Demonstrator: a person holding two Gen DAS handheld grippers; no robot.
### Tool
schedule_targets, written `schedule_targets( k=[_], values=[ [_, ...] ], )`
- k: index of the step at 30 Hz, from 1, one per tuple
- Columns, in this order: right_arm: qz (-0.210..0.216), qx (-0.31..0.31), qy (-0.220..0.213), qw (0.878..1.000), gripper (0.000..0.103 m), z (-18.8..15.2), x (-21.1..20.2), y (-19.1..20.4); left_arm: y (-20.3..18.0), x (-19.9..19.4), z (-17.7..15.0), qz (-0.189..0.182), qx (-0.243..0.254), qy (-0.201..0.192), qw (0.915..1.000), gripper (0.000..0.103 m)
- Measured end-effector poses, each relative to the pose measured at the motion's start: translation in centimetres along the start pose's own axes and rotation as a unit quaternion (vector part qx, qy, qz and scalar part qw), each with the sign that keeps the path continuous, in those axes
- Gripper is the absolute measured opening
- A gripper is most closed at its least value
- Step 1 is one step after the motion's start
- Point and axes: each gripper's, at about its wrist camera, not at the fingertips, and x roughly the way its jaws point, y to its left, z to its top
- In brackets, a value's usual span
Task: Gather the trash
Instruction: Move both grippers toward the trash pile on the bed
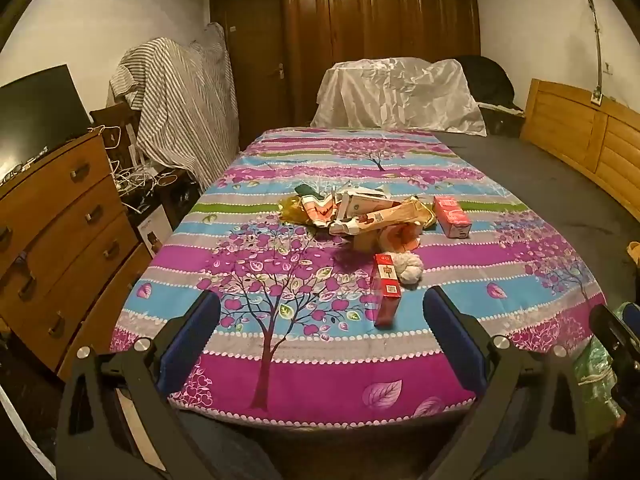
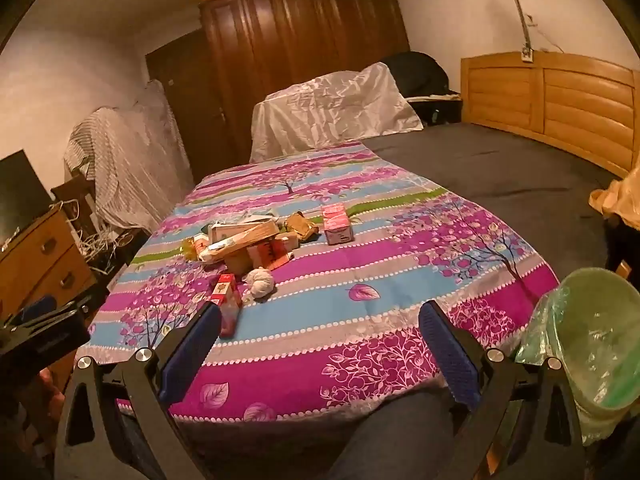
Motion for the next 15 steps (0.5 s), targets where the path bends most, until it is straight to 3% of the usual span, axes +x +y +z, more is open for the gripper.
schedule_targets(
  k=[15],
  values=[
    [-0.013, -0.005, 0.037, 0.999, 0.099, 0.3, 2.8, -0.3, 1.4, 2.5, 0.5, 0.027, -0.013, 0.034, 0.999, 0.098]
  ],
)
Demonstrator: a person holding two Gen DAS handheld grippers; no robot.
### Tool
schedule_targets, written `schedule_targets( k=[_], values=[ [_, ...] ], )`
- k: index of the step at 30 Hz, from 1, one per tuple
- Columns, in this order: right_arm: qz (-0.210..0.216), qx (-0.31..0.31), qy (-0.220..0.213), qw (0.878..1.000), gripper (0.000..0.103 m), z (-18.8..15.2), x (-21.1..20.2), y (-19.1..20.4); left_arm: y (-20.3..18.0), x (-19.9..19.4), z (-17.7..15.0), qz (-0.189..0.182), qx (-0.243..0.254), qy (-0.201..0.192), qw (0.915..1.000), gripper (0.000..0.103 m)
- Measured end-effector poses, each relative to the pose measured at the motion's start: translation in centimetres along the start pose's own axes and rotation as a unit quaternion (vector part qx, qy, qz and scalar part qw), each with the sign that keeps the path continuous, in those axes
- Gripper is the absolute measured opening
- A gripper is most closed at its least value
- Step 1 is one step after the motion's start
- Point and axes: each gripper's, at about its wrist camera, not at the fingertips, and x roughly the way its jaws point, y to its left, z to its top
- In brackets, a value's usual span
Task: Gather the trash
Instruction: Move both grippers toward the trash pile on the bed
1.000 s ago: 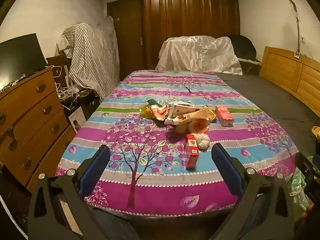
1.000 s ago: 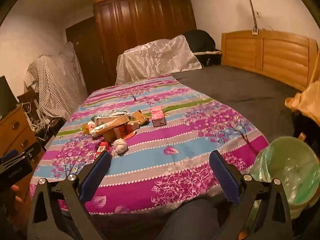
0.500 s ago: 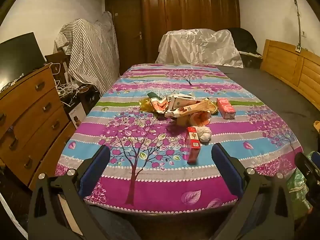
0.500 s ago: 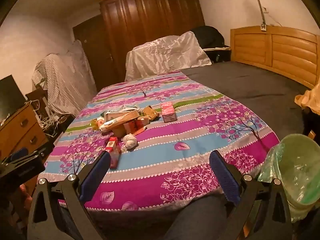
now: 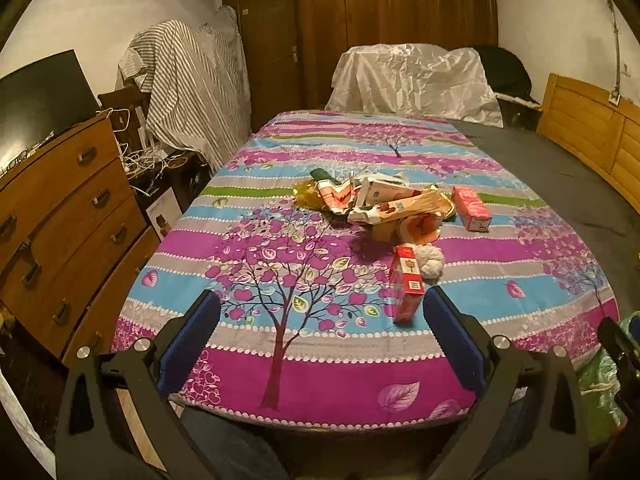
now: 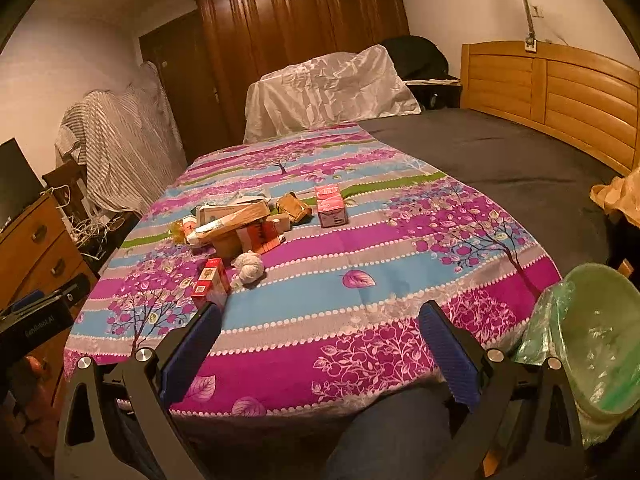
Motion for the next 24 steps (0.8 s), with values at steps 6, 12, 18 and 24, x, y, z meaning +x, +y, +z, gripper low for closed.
schedule_targets(
  k=[6, 12, 18, 24],
  values=[
    [0.006, -0.01, 0.01, 1.0, 0.099, 0.6, 1.4, 0.7, 0.5, 1.1, 0.6, 0.012, 0.008, 0.012, 0.9998, 0.098],
    [0.014, -0.021, 0.024, 0.999, 0.099, 1.3, 3.1, 2.1, 1.4, 1.9, 1.7, 0.025, 0.0, 0.012, 0.9996, 0.098],
    [0.019, -0.043, 0.032, 0.998, 0.099, 1.7, 4.6, 3.8, 1.9, 2.7, 2.2, 0.029, -0.001, 0.012, 0.9995, 0.098],
    [0.025, -0.063, 0.04, 0.997, 0.099, 2.0, 6.2, 5.2, 2.3, 3.6, 2.0, 0.026, -0.005, 0.021, 0.9994, 0.098]
  ],
)
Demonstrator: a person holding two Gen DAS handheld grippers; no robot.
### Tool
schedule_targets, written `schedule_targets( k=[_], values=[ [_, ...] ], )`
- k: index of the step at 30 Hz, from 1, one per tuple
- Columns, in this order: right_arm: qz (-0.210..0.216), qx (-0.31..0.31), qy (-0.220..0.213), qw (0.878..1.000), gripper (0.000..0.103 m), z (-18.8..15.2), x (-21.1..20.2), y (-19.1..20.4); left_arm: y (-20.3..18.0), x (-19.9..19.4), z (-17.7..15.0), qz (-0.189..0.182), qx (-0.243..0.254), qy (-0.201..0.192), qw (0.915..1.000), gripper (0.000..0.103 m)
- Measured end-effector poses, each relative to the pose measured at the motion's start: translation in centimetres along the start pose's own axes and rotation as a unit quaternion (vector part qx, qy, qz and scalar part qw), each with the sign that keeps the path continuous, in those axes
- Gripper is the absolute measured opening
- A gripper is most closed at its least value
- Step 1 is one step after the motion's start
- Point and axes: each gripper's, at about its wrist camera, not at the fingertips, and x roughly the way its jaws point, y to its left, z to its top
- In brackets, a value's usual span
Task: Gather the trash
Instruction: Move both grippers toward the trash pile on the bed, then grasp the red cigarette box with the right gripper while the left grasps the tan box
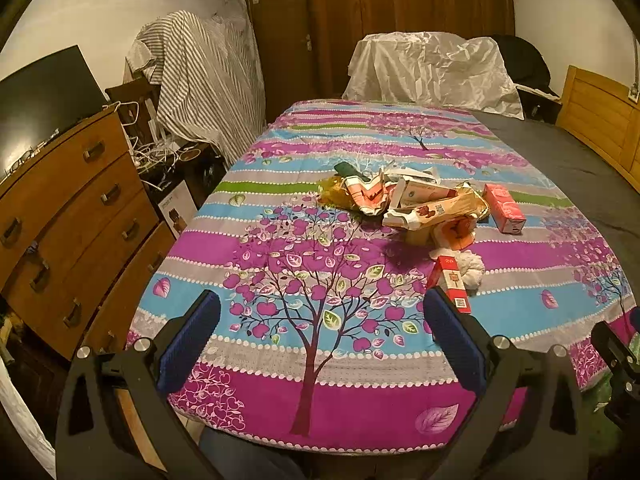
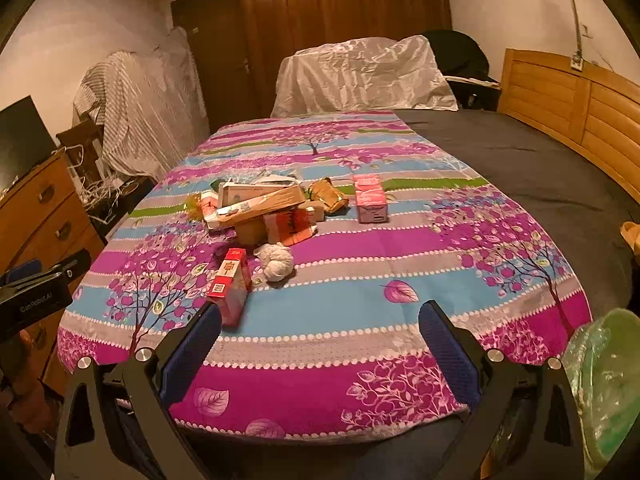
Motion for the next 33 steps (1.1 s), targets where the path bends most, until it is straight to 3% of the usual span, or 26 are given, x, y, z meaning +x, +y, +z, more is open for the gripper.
schedule_targets(
  k=[12, 17, 24, 27, 29, 33],
  values=[
    [0.018, -0.031, 0.017, 0.999, 0.098, 1.2, 3.8, 3.0, 1.7, 2.2, -0.3, -0.002, -0.016, 0.018, 0.9997, 0.098],
    [0.053, -0.053, 0.028, 0.997, 0.09, 1.8, 6.1, 5.4, 2.9, 3.6, -0.9, 0.001, -0.02, 0.031, 0.9993, 0.098],
    [0.083, -0.062, 0.083, 0.991, 0.076, 2.1, 13.9, 9.1, 4.5, 4.7, -0.8, -0.013, -0.021, 0.037, 0.999, 0.095],
    [0.089, -0.053, 0.123, 0.987, 0.053, 1.5, 17.7, 9.8, 5.1, 5.5, -0.4, -0.014, -0.028, 0.041, 0.9986, 0.095],
    [0.101, -0.026, 0.159, 0.982, 0.023, 1.0, 19.7, 9.0, 5.2, 6.3, 0.2, -0.023, -0.023, 0.042, 0.9986, 0.095],
    [0.139, 0.042, 0.162, 0.976, 0.023, 0.5, 18.4, 6.2, 2.8, 7.2, 1.3, -0.033, 0.06, 0.012, 0.9976, 0.095]
  ],
)
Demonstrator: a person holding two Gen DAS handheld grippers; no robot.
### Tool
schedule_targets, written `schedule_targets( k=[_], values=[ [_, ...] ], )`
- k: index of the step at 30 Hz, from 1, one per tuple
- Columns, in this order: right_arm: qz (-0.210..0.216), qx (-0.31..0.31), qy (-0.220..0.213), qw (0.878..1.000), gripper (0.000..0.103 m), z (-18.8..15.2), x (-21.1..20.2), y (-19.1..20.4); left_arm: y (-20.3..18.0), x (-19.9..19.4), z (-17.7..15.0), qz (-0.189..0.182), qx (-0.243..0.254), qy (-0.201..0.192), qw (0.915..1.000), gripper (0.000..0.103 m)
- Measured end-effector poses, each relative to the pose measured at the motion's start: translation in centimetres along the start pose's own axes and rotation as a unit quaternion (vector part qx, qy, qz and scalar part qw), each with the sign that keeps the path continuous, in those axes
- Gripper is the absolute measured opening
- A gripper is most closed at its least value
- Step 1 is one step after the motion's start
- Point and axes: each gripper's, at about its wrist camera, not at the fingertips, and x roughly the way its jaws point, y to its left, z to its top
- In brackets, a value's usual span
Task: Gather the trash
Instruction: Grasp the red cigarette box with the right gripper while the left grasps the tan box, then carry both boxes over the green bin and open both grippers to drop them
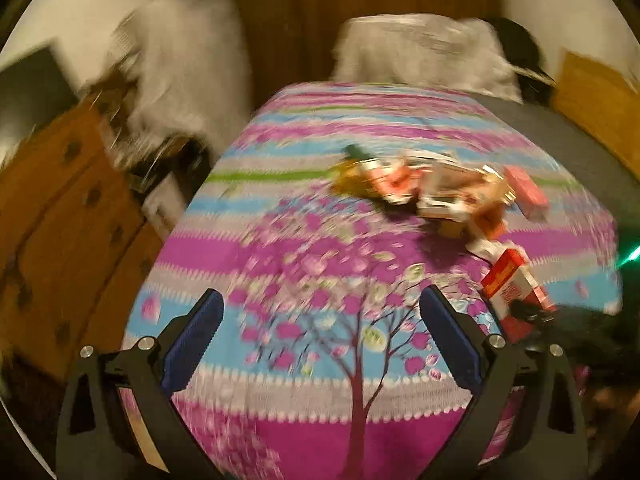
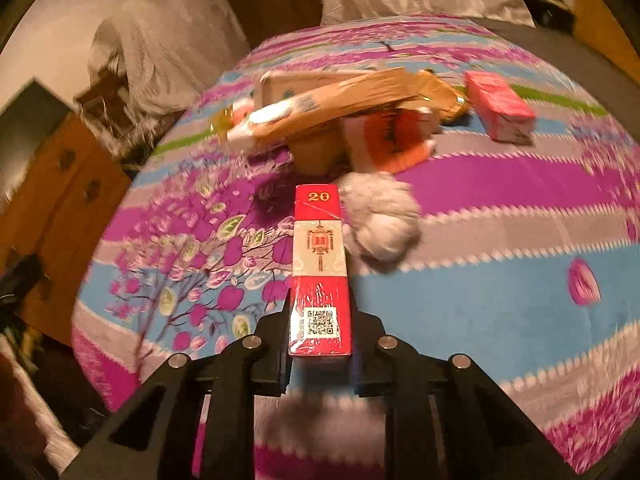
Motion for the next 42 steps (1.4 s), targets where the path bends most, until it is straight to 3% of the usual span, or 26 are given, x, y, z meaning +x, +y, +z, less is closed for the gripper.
schedule_targets(
  k=[2, 5, 10, 15, 17, 19, 20, 23, 25, 29, 32, 33, 37, 42],
  values=[
    [0.026, 0.041, -0.009, 0.999, 0.023, -0.7, -2.5, -1.7, -2.3, 0.4, 0.7, -0.006, 0.062, -0.022, 0.9978, 0.095],
    [0.034, 0.083, -0.031, 0.996, 0.023, -2.0, -7.1, -4.3, -7.1, 1.4, 1.7, -0.01, 0.166, -0.066, 0.9838, 0.095],
    [0.019, 0.132, -0.055, 0.989, 0.023, -4.1, -12.5, -7.5, -15.4, 5.1, 3.7, -0.016, 0.304, -0.106, 0.9467, 0.095],
    [0.018, 0.147, -0.053, 0.988, 0.023, -4.9, -14.0, -8.8, -20.8, 10.5, 3.6, 0.011, 0.407, -0.099, 0.9079, 0.095],
    [0.02, 0.151, -0.055, 0.987, 0.023, -5.0, -14.4, -9.1, -22.0, 12.1, 3.3, 0.011, 0.438, -0.086, 0.8947, 0.095],
    [0.015, 0.148, -0.058, 0.987, 0.023, -5.4, -14.7, -9.6, -22.6, 13.2, 3.2, 0.006, 0.456, -0.071, 0.887, 0.089],
    [0.01, 0.147, -0.06, 0.987, 0.023, -5.7, -14.6, -9.9, -22.5, 13.7, 3.2, 0.004, 0.457, -0.062, 0.8874, 0.079],
    [0.008, 0.15, -0.062, 0.987, 0.023, -5.9, -14.8, -10.7, -22.2, 15.1, 4.6, -0.006, 0.425, -0.017, 0.9048, 0.049],
    [0.007, 0.151, -0.064, 0.986, 0.023, -6.0, -15.0, -11.0, -21.6, 15.0, 4.9, 0.004, 0.421, -0.018, 0.907, 0.038],
    [0.008, 0.148, -0.075, 0.986, 0.023, -5.9, -15.4, -11.1, -19.9, 13.6, 5.8, -0.017, 0.382, -0.017, 0.9239, 0.03],
    [0.011, 0.143, -0.087, 0.986, 0.023, -5.8, -16.2, -10.8, -17.5, 10.8, 6.9, -0.06, 0.32, -0.016, 0.9452, 0.028],
    [0.011, 0.139, -0.092, 0.986, 0.023, -5.8, -16.6, -10.7, -17.1, 10.0, 7.1, -0.072, 0.308, -0.018, 0.9486, 0.028],
    [0.013, 0.127, -0.107, 0.986, 0.023, -5.6, -17.5, -10.4, -14.7, 5.8, 7.6, -0.127, 0.253, -0.025, 0.9586, 0.026],
    [0.016, 0.123, -0.129, 0.984, 0.023, -5.9, -19.3, -10.3, -13.3, 2.1, 8.0, -0.19, 0.19, -0.016, 0.963, 0.025]
  ],
)
